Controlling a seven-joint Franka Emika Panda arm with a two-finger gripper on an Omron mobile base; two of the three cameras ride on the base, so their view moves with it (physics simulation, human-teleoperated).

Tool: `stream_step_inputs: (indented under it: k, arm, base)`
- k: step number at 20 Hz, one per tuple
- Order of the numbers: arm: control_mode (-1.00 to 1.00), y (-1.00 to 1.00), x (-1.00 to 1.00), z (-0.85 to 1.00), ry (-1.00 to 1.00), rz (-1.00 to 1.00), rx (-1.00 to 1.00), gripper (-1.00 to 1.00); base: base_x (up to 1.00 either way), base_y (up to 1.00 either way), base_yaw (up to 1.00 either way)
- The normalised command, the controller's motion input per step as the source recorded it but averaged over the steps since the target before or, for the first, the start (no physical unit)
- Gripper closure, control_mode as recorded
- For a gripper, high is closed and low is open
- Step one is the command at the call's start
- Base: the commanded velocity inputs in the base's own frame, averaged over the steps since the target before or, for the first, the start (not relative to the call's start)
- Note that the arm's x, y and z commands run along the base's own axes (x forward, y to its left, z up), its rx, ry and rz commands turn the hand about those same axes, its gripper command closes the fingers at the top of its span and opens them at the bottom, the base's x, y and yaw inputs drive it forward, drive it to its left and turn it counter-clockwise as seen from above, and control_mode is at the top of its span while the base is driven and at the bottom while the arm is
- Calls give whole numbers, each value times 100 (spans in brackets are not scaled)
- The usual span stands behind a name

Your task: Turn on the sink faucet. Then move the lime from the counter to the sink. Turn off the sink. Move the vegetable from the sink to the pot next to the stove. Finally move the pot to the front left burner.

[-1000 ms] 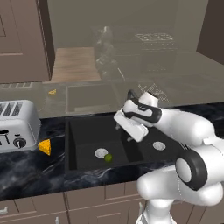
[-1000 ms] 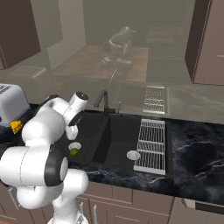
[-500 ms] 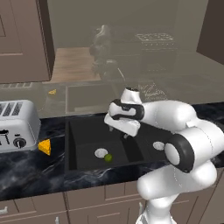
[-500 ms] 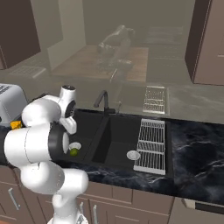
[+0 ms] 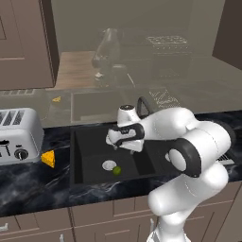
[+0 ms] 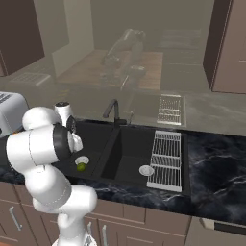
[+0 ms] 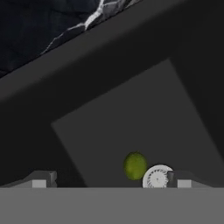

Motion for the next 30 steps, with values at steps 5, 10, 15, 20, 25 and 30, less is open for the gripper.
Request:
stream_step_inputs:
  k: [5,10,15,20,25,30]
  arm:
    - [-100,-2,21,-40,-11,7,0,-100]
    - [-100,0,29,-38,-2,7,0,-100]
    - [-100,1,37,-32,0,4,-2,-100]
    - [-100,1,33,-25,0,2,-1,-100]
    - [-100,10,31,-24,0,0,-2,-100]
    - [-100,15,25,-26,0,0,-2,-100]
  base:
    - [0,0,0]
    - [0,0,0]
    - [0,0,0]
    - [0,0,0]
    - [0,0,0]
    - [0,0,0]
